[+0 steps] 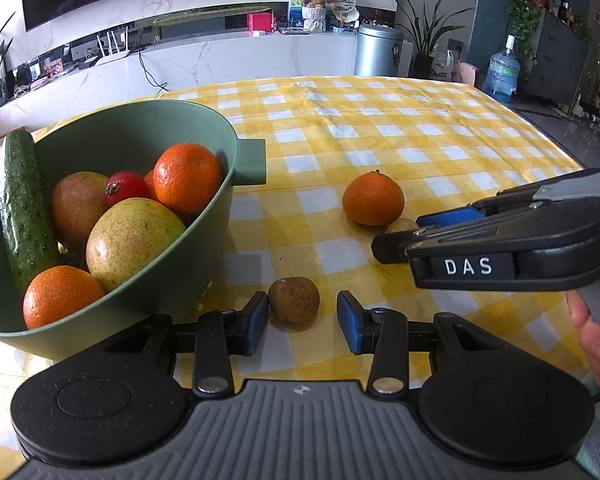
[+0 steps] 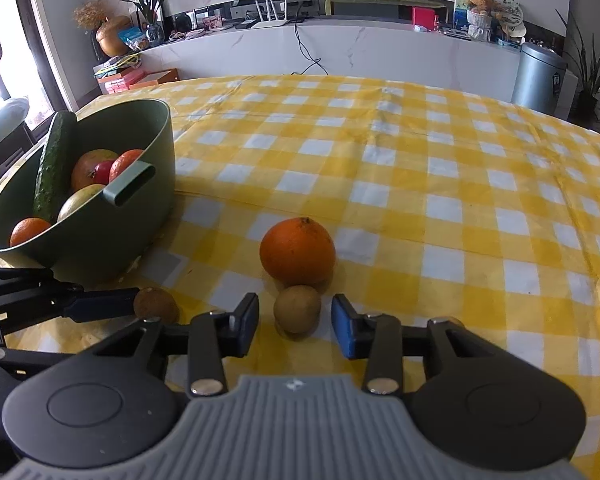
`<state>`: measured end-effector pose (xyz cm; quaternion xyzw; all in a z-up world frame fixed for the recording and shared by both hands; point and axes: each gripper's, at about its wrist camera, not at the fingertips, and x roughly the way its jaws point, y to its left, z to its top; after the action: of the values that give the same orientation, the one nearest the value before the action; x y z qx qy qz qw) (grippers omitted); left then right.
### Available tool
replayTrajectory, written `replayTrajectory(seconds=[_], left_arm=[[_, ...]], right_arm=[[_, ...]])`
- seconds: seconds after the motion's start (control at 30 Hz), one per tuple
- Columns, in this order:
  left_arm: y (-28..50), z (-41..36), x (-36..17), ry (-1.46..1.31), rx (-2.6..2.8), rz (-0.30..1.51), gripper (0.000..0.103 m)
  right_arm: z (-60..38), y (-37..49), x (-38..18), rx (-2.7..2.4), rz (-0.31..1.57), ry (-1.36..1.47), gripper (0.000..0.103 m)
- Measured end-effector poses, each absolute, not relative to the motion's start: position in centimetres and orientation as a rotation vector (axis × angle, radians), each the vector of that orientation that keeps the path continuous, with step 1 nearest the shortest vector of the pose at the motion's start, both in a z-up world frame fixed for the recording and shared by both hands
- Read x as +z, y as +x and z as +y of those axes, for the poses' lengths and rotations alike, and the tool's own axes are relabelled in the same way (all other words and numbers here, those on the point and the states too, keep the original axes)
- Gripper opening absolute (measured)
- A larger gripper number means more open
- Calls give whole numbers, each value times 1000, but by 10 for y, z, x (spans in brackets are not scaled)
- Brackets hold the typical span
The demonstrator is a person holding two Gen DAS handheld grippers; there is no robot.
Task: Organize fruits
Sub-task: 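Move both open tools toward the loose small brown fruits on the cloth, then close the left tool on a brown kiwi while the right tool grasps a small round brown fruit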
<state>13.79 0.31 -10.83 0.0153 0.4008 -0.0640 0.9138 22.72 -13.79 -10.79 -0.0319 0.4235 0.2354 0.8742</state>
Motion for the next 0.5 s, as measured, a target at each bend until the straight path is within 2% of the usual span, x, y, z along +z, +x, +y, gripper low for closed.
replayTrajectory(seconds=[0.3, 0.4, 0.5], left_arm=[[141, 7, -108, 1, -127, 828, 32], [141, 7, -107, 7, -129, 829, 31], [140, 5, -107, 19, -132, 829, 31]], right_arm=[[-135, 228, -111, 484, 888, -90, 27], [-135, 227, -110, 483, 887, -99, 23], [-134, 226, -110, 482, 886, -113, 23]])
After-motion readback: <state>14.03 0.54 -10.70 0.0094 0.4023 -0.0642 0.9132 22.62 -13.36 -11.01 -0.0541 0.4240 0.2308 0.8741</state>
